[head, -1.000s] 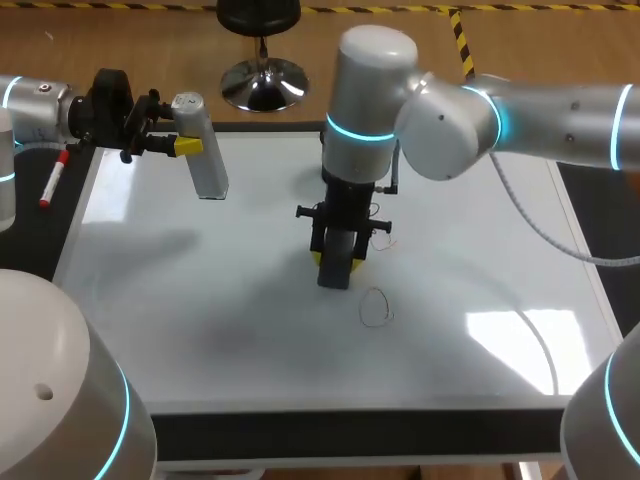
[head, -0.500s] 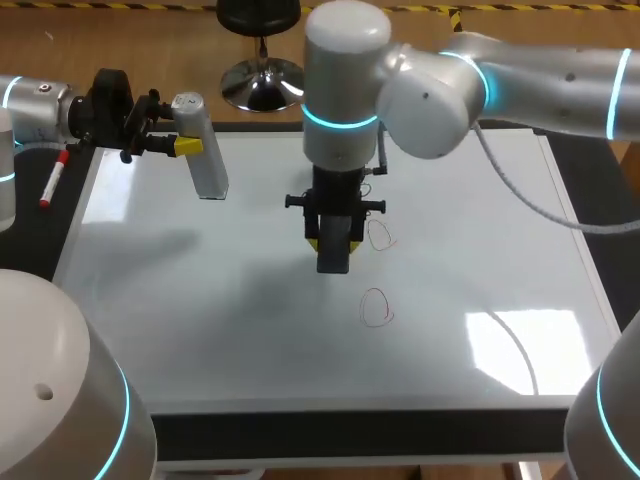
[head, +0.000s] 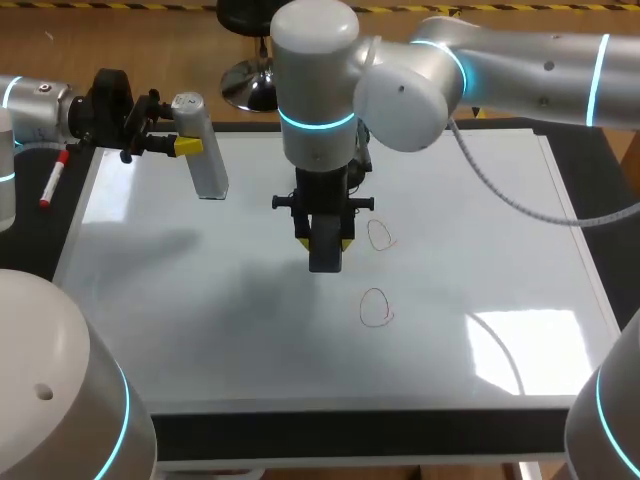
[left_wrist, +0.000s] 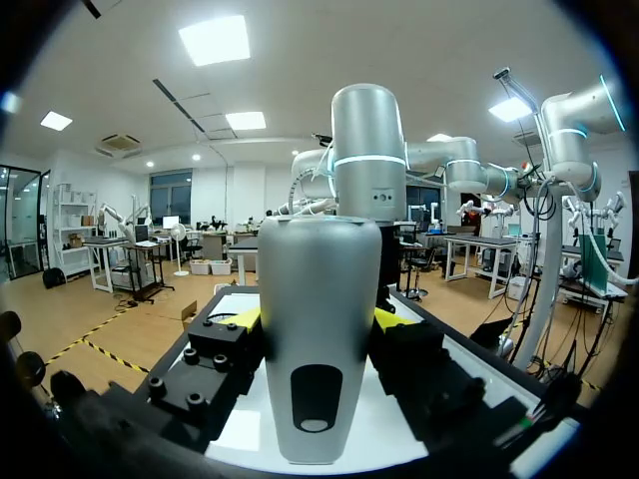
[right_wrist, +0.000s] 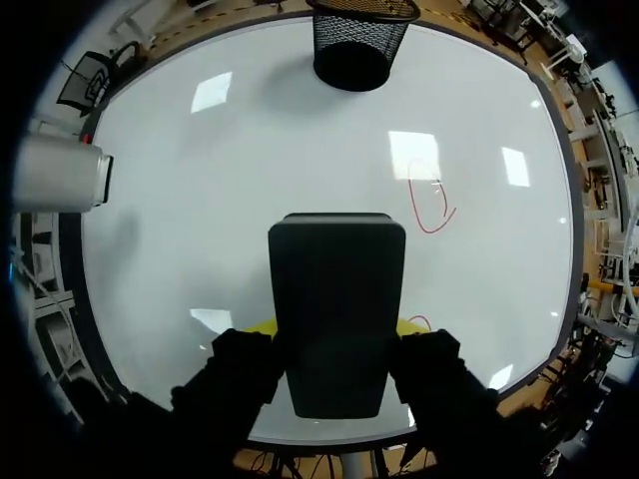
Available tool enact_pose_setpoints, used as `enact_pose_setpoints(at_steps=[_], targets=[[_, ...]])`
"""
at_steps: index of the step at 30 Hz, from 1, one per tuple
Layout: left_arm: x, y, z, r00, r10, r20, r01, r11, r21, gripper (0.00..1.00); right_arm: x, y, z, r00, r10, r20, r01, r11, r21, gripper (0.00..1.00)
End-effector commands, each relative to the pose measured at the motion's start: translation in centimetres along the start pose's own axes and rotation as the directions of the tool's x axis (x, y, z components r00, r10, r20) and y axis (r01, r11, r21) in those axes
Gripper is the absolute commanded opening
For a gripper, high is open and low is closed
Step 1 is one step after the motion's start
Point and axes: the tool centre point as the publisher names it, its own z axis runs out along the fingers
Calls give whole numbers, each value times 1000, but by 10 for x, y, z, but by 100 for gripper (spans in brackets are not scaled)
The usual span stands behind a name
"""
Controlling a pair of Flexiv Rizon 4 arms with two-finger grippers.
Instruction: Pick up the inspection probe, press it on each red-marked spot on the whiteboard one by one, put down the probe, pick up the eraser, and wipe off all the red marks.
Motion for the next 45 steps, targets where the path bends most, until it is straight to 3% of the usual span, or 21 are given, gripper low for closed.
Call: enact_pose_setpoints(at_steps=[1,12,29,36,45], targets=[[-1,0,-1,1000,1,-3,-1,1000,1,0,-1,1,-1,1000,-1,-1,1,1000,0,0],[-1,0,-1,1000,1,-3,-1,1000,1,0,-17,-12,4,1000,12,-4,-12,1000,26,0],[-1,0,-1,1000,1,-3,-1,1000,1,0,-65,-74,-8,997,33,-65,-32,999,9,0],[-1,0,-1,1000,1,-3,-1,1000,1,0,-96,-99,-13,997,25,-69,-27,999,-26,0],[-1,0,-1,1000,1,-3,-1,1000,1,0,-150,-119,-5,991,80,-105,-82,997,-11,0]])
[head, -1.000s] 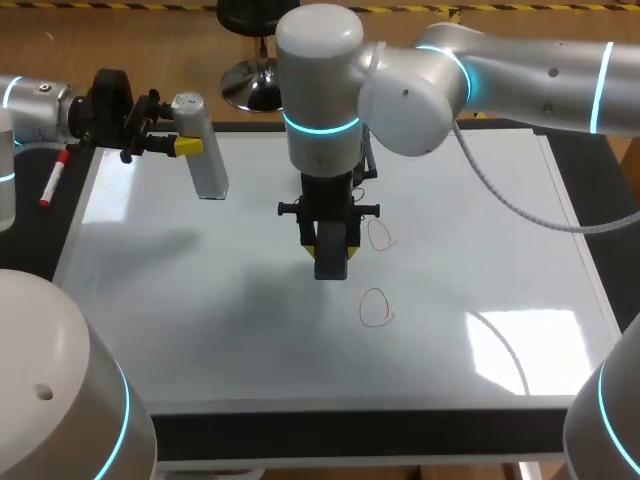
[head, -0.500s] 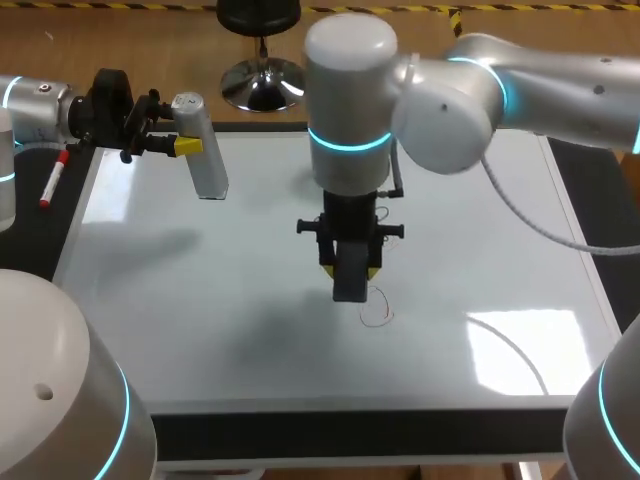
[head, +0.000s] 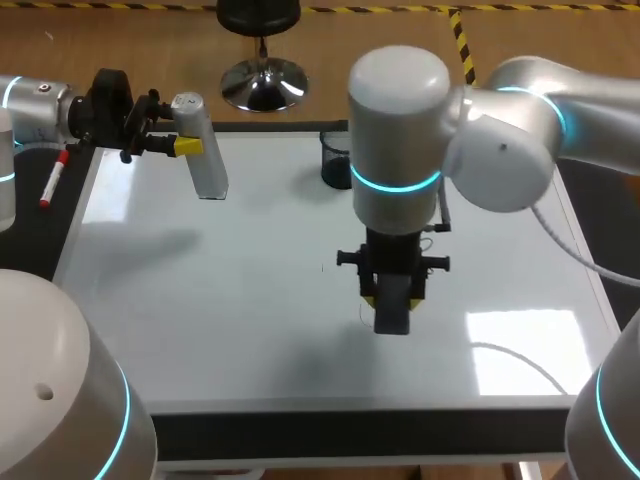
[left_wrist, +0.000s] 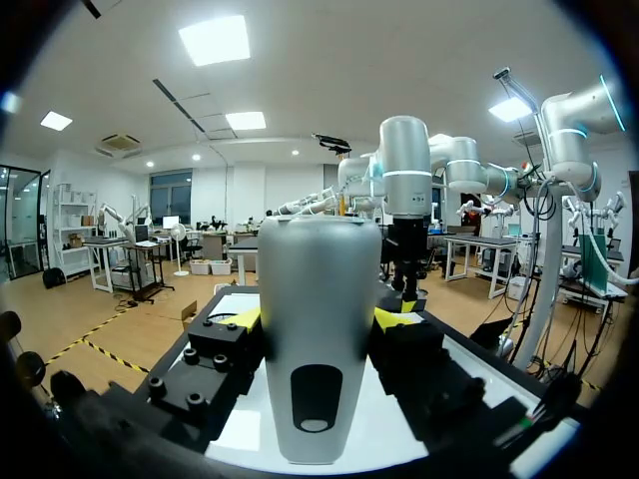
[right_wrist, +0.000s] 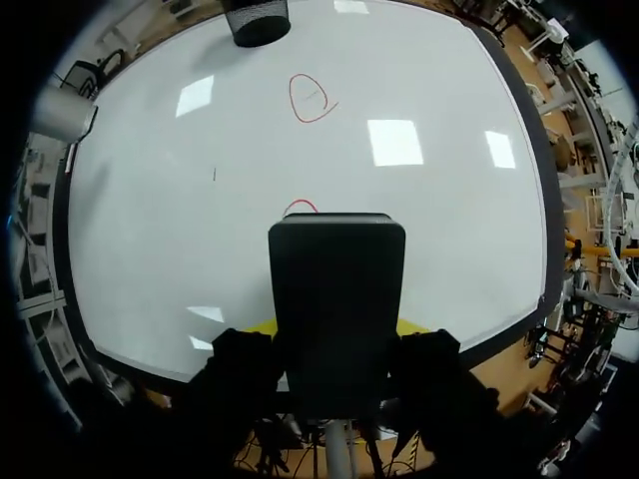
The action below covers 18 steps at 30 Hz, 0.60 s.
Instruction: Pick up the inspection probe, press it on each red-marked spot on the whiteboard one by one, put down the probe, pick up the eraser, and wipe off all the red marks.
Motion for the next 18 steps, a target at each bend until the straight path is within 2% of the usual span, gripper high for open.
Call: enact_pose_setpoints(at_steps=[1,6,13,18], targets=[[-1,0,-1,1000,1,-3,-1,1000,1,0,-46,-7,3,990,23,-138,-25,1000,-7,0],[-1,0,-1,1000,1,-3,-1,1000,1,0,-65,-9,11,983,29,-182,-32,999,-16,0],[-1,0,-1,1000,1,-3,-1,1000,1,0,-89,-6,12,968,-51,-247,38,998,-56,0],[-1,0,-1,1000,1,-3,-1,1000,1,0,-106,-1,13,967,-41,-253,33,999,-32,0]])
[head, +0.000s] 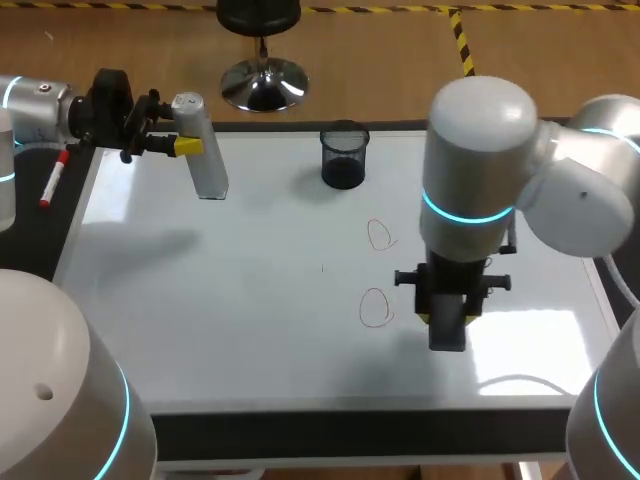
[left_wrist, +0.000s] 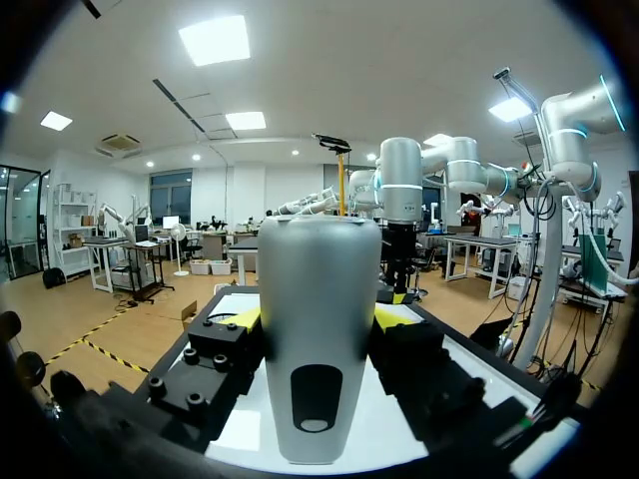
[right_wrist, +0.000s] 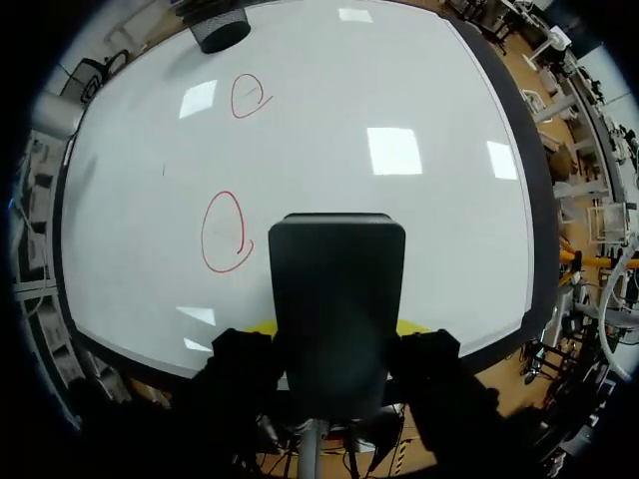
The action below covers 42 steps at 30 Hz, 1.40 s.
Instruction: Pick up the inspection probe, press it on each red-marked spot on the whiteboard one by one, put down the probe, pick up the eraser, and wipe off all the red marks.
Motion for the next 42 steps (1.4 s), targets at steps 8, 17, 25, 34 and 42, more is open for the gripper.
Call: enact_pose_setpoints(at_steps=[8,17,25,34,42], targets=[[-1,0,-1,1000,1,-3,-1,1000,1,0,-44,10,-3,972,-9,-235,18,999,37,0],[-1,0,-1,1000,1,-3,-1,1000,1,0,-64,28,0,976,-30,-217,48,996,75,0],[-1,0,-1,1000,1,-3,-1,1000,1,0,-70,34,-1,976,-29,-215,47,996,77,0],[-1,0,-1,1000,1,-3,-1,1000,1,0,-70,34,-1,976,-29,-215,47,996,77,0],[-1,0,-1,1000,1,-3,-1,1000,1,0,-70,34,-1,976,-29,-215,47,996,77,0]])
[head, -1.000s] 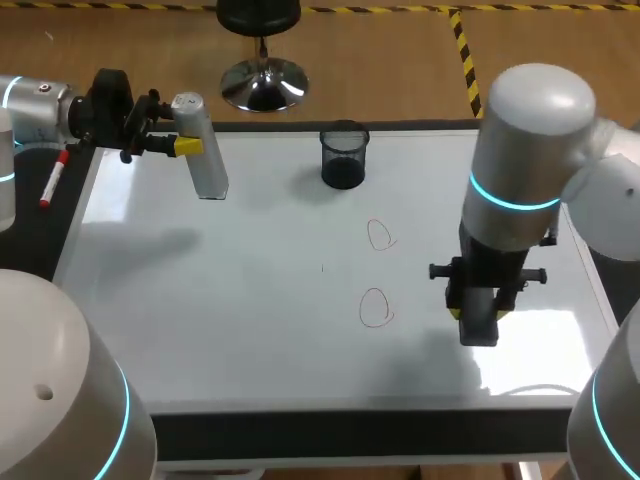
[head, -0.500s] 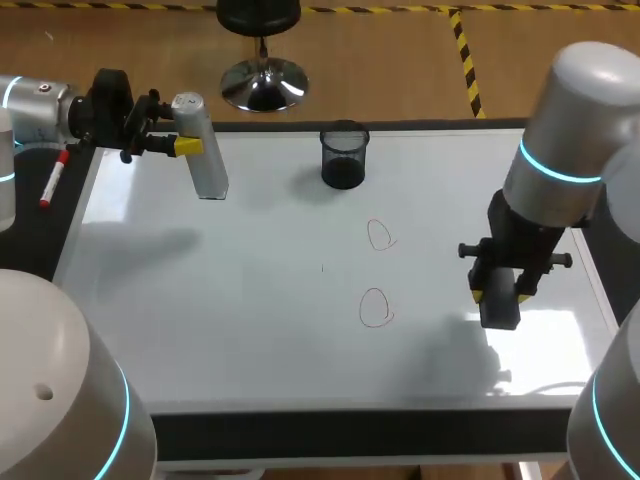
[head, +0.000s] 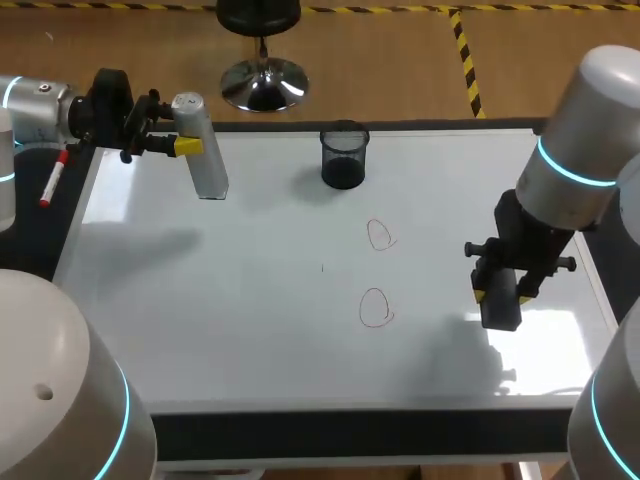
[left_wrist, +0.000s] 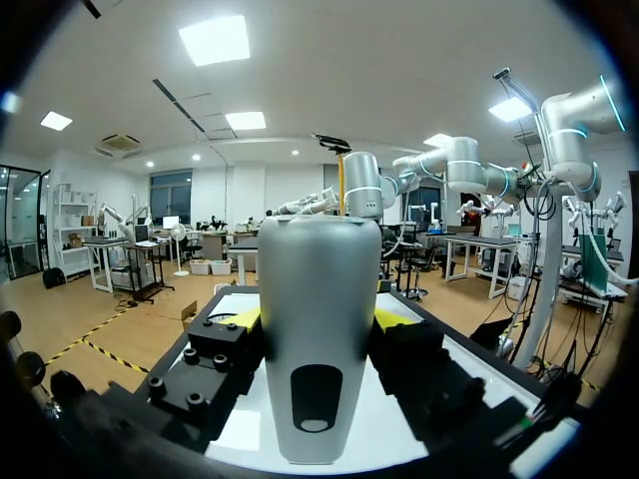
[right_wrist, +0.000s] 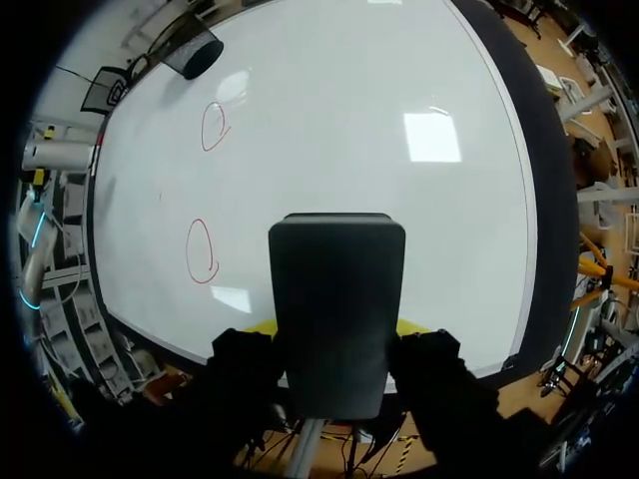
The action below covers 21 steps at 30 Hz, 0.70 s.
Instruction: Pick up the inspection probe, press it on each red-marked spot on the whiteboard one by one, put down the probe, pick up the eraser, and wipe off all the red marks.
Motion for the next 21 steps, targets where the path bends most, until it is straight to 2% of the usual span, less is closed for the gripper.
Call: enact_pose_setpoints(at_steps=[1,21], targets=[[-1,0,-1,1000,1,-3,-1,1000,1,0,-3,-2,-2,1000,-2,-8,2,1000,-4,0],[-1,1,-1,1000,5,11,-5,1000,-5,0,-3,-2,-2,1000,-2,-8,2,1000,-4,0]])
